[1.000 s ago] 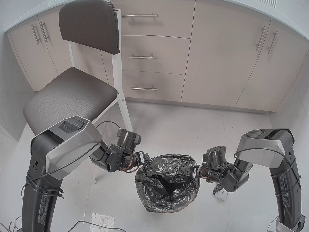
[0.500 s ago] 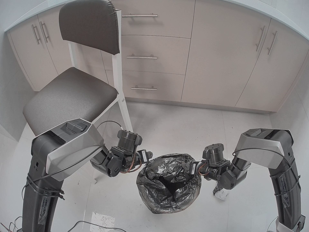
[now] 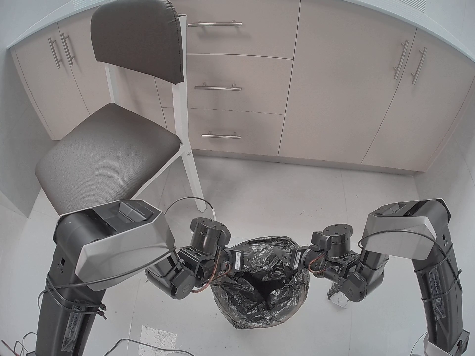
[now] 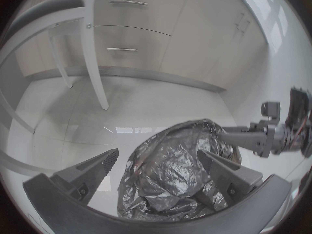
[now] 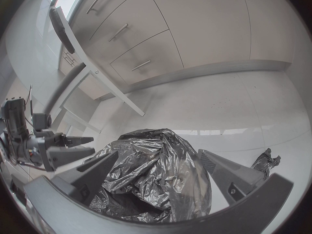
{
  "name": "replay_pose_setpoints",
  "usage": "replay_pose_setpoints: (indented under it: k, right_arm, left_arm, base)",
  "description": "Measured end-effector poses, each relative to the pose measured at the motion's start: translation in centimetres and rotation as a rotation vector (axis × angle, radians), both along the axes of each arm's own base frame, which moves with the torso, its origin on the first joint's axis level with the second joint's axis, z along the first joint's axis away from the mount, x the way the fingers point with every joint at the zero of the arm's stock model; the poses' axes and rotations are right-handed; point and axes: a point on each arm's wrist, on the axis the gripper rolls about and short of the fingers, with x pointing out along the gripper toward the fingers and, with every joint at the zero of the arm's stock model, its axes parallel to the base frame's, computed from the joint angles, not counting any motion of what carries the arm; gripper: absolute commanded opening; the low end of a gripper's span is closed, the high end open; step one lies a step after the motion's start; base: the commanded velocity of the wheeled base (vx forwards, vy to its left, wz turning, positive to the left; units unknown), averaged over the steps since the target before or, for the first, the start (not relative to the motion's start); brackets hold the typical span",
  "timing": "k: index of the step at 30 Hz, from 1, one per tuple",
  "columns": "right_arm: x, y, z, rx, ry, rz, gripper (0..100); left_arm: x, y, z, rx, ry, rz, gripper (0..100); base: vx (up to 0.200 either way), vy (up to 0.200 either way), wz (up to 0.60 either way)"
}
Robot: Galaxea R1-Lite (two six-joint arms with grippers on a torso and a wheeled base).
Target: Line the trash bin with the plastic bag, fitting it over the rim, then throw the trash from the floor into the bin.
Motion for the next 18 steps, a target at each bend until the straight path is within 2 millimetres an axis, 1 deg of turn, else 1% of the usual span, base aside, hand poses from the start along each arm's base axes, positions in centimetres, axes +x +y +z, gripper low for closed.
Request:
replay_pose_setpoints:
  k: [4,9,12,18]
  right_arm:
    - [0.0,-0.1,-0.1,0.005,0.005,-0.001,100]
    - [0.1,-0.1,-0.2,0.007,0.003,-0.003,100]
    - [0.1,-0.1,-0.2,0.006,0.003,-0.003,100]
    - [0.2,-0.2,-0.2,0.007,0.004,-0.005,100]
  left_arm:
    - [-0.8,-0.4,-1.0,0.054,0.0,-0.05,100]
    - [-1.4,-0.8,-1.7,0.096,0.007,-0.085,100]
    - [-1.4,-1.0,-2.1,0.143,0.002,-0.103,100]
    - [-1.0,-1.2,-2.8,0.249,0.058,-0.064,100]
  base:
    - [0.0,0.0,0.0]
    - [0.0,0.0,0.0]
    - [0.0,0.0,0.0]
    - [0.0,0.0,0.0]
